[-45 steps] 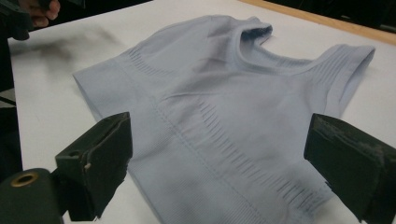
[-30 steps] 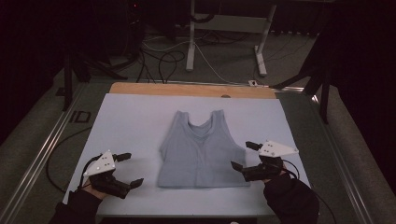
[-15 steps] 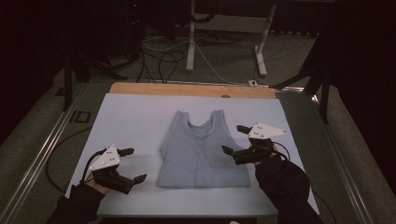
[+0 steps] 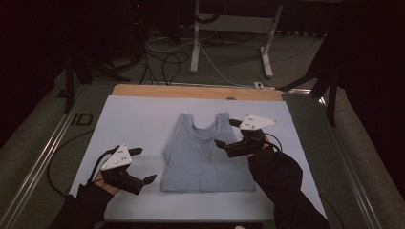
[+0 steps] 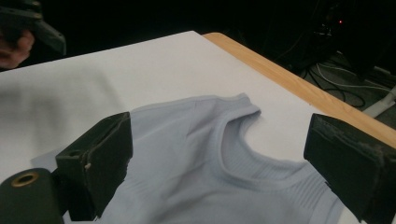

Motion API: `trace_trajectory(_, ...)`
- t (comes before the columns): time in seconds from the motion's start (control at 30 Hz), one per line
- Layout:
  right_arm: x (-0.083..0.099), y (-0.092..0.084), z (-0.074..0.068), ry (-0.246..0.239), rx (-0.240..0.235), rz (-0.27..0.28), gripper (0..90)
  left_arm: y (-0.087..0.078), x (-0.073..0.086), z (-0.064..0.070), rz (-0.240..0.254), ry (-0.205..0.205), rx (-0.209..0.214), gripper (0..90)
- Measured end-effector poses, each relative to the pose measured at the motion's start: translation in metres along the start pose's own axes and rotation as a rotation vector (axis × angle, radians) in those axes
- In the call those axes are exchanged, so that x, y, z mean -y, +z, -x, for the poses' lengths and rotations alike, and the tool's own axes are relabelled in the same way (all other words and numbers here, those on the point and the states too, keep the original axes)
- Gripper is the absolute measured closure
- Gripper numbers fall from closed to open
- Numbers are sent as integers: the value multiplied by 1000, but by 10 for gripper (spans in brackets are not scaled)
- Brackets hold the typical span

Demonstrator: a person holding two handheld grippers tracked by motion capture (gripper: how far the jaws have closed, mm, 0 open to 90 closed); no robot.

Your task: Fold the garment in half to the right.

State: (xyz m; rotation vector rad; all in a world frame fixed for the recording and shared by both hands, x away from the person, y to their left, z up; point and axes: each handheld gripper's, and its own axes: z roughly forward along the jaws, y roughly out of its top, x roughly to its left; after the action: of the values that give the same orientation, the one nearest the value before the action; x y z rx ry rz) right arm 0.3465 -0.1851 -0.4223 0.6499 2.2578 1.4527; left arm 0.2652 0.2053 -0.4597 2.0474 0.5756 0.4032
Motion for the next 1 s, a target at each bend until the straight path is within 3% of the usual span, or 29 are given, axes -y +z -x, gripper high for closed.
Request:
trace_trajectory(0.37, -9, 30, 3, 4, -18, -16, 82, 13, -9, 8, -35, 8, -10, 4)
trace_trajectory(0.53, -17, 43, 5, -15, -25, -29, 82, 21, -10, 12, -44, -6, -29, 4)
trace_trajectory(1.0, -34, 86, 10, -11, -54, -54, 82, 42, -11, 25, -90, -44, -59, 4)
